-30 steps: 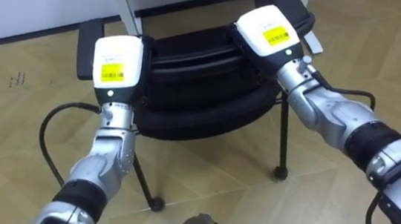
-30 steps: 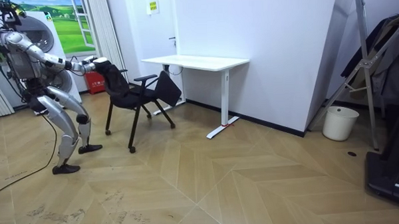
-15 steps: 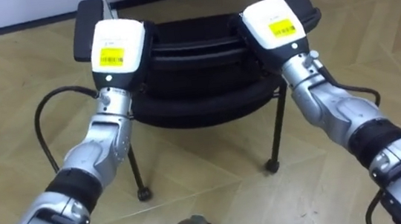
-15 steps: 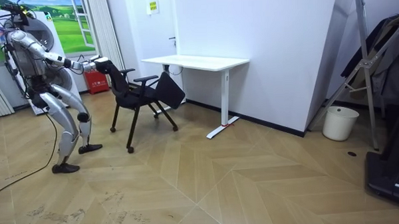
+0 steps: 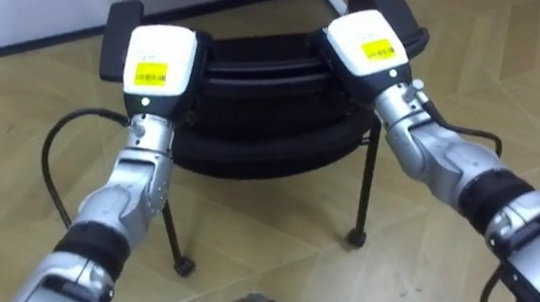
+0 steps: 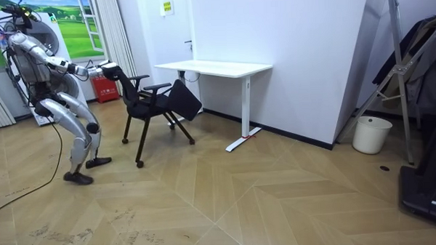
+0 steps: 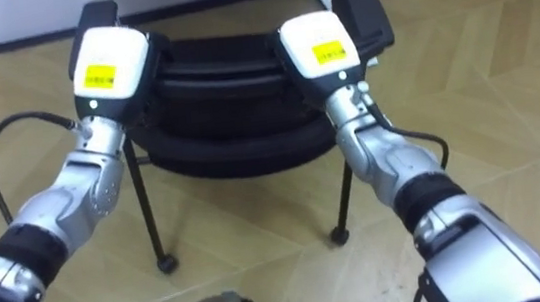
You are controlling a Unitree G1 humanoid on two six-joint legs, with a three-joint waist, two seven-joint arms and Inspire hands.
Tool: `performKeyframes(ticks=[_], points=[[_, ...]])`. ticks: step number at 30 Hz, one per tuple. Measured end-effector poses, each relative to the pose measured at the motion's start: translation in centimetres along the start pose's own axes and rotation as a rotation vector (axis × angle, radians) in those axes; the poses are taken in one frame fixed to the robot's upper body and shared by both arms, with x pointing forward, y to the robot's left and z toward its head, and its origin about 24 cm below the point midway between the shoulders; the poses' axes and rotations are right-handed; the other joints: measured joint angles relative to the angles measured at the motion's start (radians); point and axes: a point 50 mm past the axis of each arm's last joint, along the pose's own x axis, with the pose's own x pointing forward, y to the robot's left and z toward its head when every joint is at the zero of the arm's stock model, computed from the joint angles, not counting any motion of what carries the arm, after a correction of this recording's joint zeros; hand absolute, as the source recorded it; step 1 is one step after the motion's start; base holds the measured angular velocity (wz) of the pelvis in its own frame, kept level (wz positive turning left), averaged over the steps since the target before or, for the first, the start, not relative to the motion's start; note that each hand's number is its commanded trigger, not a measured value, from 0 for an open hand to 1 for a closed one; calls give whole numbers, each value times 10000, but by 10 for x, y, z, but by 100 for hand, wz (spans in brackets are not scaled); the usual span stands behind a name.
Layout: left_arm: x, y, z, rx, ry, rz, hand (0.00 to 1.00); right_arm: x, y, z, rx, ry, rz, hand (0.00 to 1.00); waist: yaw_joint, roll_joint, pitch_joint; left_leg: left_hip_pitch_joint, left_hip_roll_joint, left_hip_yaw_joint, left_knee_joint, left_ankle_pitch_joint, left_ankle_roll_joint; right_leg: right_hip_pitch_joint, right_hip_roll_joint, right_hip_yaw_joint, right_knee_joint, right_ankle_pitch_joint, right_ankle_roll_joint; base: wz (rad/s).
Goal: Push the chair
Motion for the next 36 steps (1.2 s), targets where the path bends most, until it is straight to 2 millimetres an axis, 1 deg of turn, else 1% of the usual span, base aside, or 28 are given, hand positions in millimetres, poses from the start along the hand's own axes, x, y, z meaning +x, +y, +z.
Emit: performKeyframes(ticks=[2, 5, 6, 7, 9, 10, 11, 12, 13, 14, 15, 16, 17, 20, 21, 23, 24, 25, 26, 27, 28, 30, 31, 32, 33, 34, 35, 36], points=[[2, 2, -2, 44, 10, 9, 100, 1, -1, 1, -14, -45, -31, 100, -465, -80, -18, -90, -33, -38, -13, 20, -35, -155, 167, -106, -1670, 55, -94, 76], [1, 0, -2, 36, 56, -124, 100, 0, 0, 1, -1, -51, 35, 100, -867, -211, -25, -39, 43, 138, 28, 79, -137, -17, 352, 2, -2794, 161, -269, 69], [1, -1, -1, -8, 97, -156, 100, 1, 0, 1, -13, -50, 70, 100, -899, -248, -27, -13, 65, 155, 84, 116, -255, 4, 514, 185, -2845, 338, -480, 32], [1, -2, 0, -25, 142, -160, 100, 1, -1, 1, -52, -35, 90, 100, -891, -310, -36, -12, 59, 99, 90, 68, -656, -35, 634, 329, -2870, 349, -503, 17], [1, -1, 0, -47, 221, -34, 100, 4, -4, 1, -111, -106, 121, 100, -731, -317, -36, -95, -86, -263, 418, -153, -1157, -122, 607, 202, -2880, 366, -542, -32], [0, -1, -2, -72, 317, 0, 100, 7, -6, 2, -137, -170, 256, 100, -431, -228, -82, -47, -100, -727, 1261, -775, -1272, -306, 545, -6, -2432, 352, -604, -70], [0, 0, -3, -61, 342, 43, 100, 9, -7, 3, -141, -195, 312, 100, -274, -146, -121, -3, -37, -840, 1571, -1157, -960, -417, 476, -180, -2067, 291, -695, -80], [2, 2, -3, -24, 350, 74, 100, 12, -10, 4, -104, -222, 348, 100, -94, -110, -111, -128, -198, -1076, 1949, -1380, -696, -583, 441, -259, -1499, 209, -747, -33], [5, 3, -4, 27, 335, 83, 100, 12, -10, 4, -27, -238, 371, 100, -121, -204, -164, -193, -375, -1336, 1912, -1395, -672, -588, 437, -246, -1231, -181, -649, 4], [5, 4, -4, 76, 307, 96, 100, 12, -10, 4, -1, -251, 369, 100, -181, -274, -172, -177, -383, -1409, 1821, -1389, -703, -585, 459, -254, -1200, -429, -558, 58], [6, 5, -5, 138, 274, 103, 100, 12, -10, 4, 43, -260, 359, 100, -397, -445, -149, -114, -395, -1517, 1606, -1331, -858, -549, 510, -253, -1291, -690, -623, 71], [5, 3, -4, 130, 303, 55, 100, 11, -8, 4, 59, -237, 420, 100, -509, -510, -173, 4, -371, -1610, 1436, -1244, -1021, -476, 670, -201, -1362, -805, -860, 59], [4, 2, -4, 115, 334, 28, 100, 11, -8, 4, 58, -233, 457, 100, -520, -506, -168, 95, -308, -1629, 1352, -1193, -1116, -390, 747, -206, -1416, -818, -894, 24], [-7, -4, -6, 57, 531, -44, 100, 9, -3, 8, -4, -368, 802, 100, -298, -457, -148, 711, -137, -1778, 986, -1032, -1440, 113, 1077, -263, -1513, -1047, -1293, -10], [-11, -7, -6, 0, 619, -82, 100, 8, -2, 9, -30, -438, 930, 100, -328, -421, -152, 886, -135, -1900, 1072, -1056, -1604, 317, 1156, -317, -1395, -1148, -1468, 28], [-11, -7, -5, -108, 685, -109, 100, 9, -3, 8, -95, -458, 915, 100, -575, -301, -150, 516, 1, -2002, 2464, -772, -1972, 469, 1156, -512, -1015, -1302, -1710, 42], [-11, -9, -2, -215, 760, -203, 100, 8, -3, 6, -166, -415, 967, 100, -607, -167, -161, 148, 138, -1977, 3636, -243, -1931, 582, 1168, -593, -650, -1594, -1777, 18], [-12, -12, 0, -320, 847, -304, 100, 7, -2, 4, -240, -403, 1049, 100, -598, -106, -131, -110, 240, -1847, 4272, 342, -1846, 707, 1150, -599, -335, -1906, -1790, 11], [-12, -13, 2, -374, 865, -347, 100, 6, -2, 3, -258, -390, 1070, 100, -624, -70, -135, -221, 265, -1827, 4544, 616, -1857, 769, 1135, -608, -210, -2059, -1795, 19], [-13, -15, 5, -455, 876, -421, 100, 4, -1, 1, -290, -362, 1088, 100, -726, -25, -130, -436, 272, -1846, 4974, 1104, -1863, 893, 1135, -630, -57, -2260, -1802, 32], [-13, -16, 7, -522, 862, -452, 100, 2, -2, -2, -336, -358, 1075, 100, -762, -19, -121, -533, 292, -1828, 5230, 1459, -1843, 1003, 1158, -623, 34, -2417, -1838, 33], [-13, -17, 9, -573, 814, -459, 100, 0, -2, -3, -361, -371, 1077, 100, -767, -63, -90, -620, 274, -1806, 5347, 1768, -1881, 1154, 1151, -592, 115, -2581, -1881, 26], [-13, -17, 10, -608, 799, -446, 100, 0, -2, -4, -405, -385, 1069, 100, -863, -122, -41, -690, 250, -1809, 5200, 1640, -1825, 1209, 1145, -575, 150, -2679, -1907, 20], [-13, -17, 11, -621, 802, -399, 100, 0, -2, -4, -423, -399, 1031, 100, -875, -94, -17, -782, 218, -1842, 4735, 1313, -1793, 1281, 1123, -564, 156, -2739, -1901, 6], [-14, -17, 11, -623, 809, -372, 100, -1, -2, -6, -466, -379, 1024, 100, -875, -179, 41, -784, 214, -1826, 4285, 1131, -1847, 1304, 1114, -526, 155, -2759, -1884, -13], [-16, -18, 10, -621, 832, -338, 100, -2, -2, -7, -497, -422, 1025, 100, -856, -178, 37, -770, 215, -1846, 3182, 944, -1912, 1310, 1116, -421, 152, -2795, -1853, -20], [-16, -18, 10, -638, 836, -326, 100, -2, -3, -7, -538, -468, 1016, 100, -851, -176, 39, -757, 215, -1854, 2605, 932, -1922, 1309, 1118, -369, 152, -2808, -1829, -26], [-18, -19, 11, -684, 869, -295, 100, -2, -3, -6, -584, -562, 960, 100, -778, -148, 28, -669, 212, -1849, 1455, 940, -1942, 1313, 1118, -244, 143, -2821, -1773, -30]])
